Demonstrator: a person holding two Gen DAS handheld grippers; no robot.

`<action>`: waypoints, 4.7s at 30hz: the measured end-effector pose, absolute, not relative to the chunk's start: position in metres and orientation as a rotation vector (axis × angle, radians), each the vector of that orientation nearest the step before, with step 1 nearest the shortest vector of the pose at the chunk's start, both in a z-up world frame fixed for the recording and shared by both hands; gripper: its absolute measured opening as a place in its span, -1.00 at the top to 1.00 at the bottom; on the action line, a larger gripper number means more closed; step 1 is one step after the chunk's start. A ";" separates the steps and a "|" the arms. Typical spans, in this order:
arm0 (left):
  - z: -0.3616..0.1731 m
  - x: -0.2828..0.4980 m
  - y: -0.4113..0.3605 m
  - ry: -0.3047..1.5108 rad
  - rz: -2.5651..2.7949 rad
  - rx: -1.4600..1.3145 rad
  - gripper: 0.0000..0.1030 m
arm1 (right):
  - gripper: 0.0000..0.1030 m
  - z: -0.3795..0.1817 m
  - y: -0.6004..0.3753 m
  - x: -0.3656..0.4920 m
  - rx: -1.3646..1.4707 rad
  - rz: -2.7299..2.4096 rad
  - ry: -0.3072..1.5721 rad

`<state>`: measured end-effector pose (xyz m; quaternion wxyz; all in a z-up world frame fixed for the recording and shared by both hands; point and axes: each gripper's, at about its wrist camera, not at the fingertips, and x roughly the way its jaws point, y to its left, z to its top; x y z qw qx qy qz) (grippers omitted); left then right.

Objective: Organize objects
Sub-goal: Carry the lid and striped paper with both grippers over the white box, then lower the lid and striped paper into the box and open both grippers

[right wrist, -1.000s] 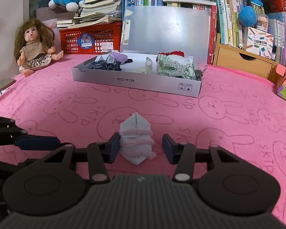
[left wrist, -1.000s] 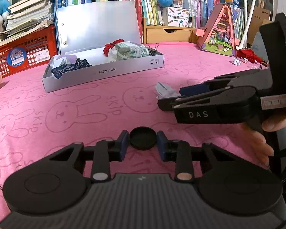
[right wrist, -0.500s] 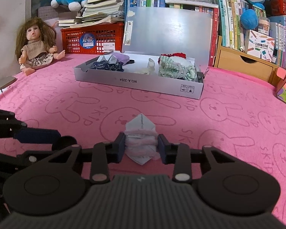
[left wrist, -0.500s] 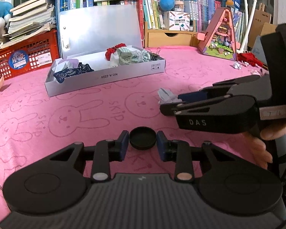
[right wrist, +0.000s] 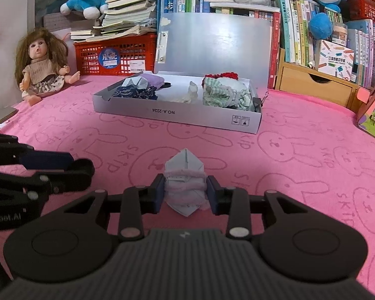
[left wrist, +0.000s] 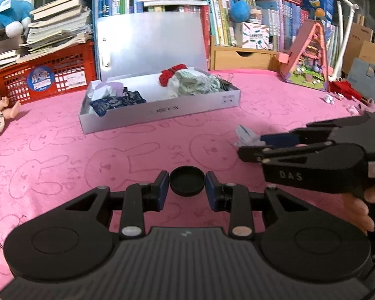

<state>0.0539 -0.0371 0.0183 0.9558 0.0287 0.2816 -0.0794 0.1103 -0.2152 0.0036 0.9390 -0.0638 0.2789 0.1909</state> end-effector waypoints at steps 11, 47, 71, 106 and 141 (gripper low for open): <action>0.033 0.078 -0.025 0.560 -0.100 0.031 0.28 | 0.23 0.016 -0.212 0.120 -0.121 0.306 0.585; 0.073 0.172 0.007 0.536 -0.023 -0.036 0.28 | 0.23 0.060 -0.209 0.193 0.037 0.293 0.589; 0.084 0.256 0.021 0.551 0.005 -0.049 0.28 | 0.23 0.076 -0.207 0.270 0.164 0.294 0.638; 0.030 0.356 0.024 0.615 0.008 -0.012 0.27 | 0.22 0.036 -0.173 0.376 0.327 0.346 0.756; 0.014 0.378 0.016 0.702 0.014 0.013 0.06 | -0.19 0.018 -0.163 0.391 0.321 0.330 0.768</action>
